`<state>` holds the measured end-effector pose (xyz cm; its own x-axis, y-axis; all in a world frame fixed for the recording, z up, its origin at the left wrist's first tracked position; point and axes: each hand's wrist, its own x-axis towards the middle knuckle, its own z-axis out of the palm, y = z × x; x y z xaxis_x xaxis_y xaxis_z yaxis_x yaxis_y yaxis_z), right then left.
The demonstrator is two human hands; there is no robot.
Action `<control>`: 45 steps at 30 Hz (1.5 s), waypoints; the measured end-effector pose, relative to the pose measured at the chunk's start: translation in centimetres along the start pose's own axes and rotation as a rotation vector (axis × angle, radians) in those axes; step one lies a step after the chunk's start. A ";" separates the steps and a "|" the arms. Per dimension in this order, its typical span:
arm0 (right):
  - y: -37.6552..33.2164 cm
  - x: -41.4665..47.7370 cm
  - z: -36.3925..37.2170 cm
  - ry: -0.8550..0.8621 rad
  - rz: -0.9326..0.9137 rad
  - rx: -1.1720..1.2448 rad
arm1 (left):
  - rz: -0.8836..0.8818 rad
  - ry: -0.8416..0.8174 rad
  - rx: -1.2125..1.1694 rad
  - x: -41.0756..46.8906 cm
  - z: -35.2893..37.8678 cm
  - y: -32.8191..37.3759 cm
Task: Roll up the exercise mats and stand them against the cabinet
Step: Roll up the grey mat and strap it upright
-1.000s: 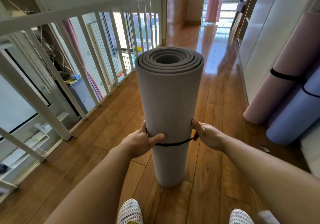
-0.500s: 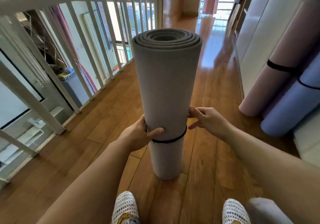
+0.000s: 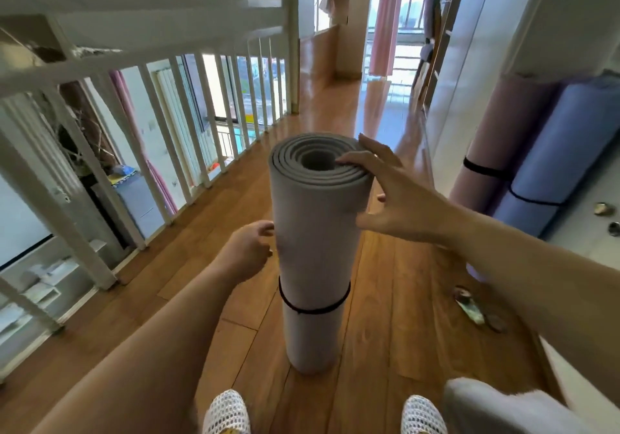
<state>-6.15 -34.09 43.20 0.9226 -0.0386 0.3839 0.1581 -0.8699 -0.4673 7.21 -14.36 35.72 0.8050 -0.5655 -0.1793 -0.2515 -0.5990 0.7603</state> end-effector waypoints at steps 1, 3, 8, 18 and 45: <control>-0.7 -0.3 -0.8 -0.050 0.014 -0.021 | -0.026 0.022 -0.246 -1.1 -1.0 1.8; -2.1 -1.1 -2.2 -0.113 0.033 -0.080 | -0.092 -0.045 -0.600 -3.2 -2.7 5.4; -3.1 -3.4 -3.9 -0.229 0.160 -0.159 | -0.139 -0.260 -0.428 -6.9 -2.1 12.1; 4.6 -6.5 -13.1 -0.069 0.151 -0.235 | -0.025 -0.169 -0.447 -3.0 6.0 23.0; 31.2 -4.5 -23.9 0.042 0.458 -0.582 | 0.168 -0.384 -0.434 21.1 25.1 37.7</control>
<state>-13.73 -72.75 45.92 0.8351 -0.4688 0.2879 -0.4623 -0.8817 -0.0944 1.22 -63.07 44.91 0.5017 -0.8448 -0.1860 -0.0507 -0.2434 0.9686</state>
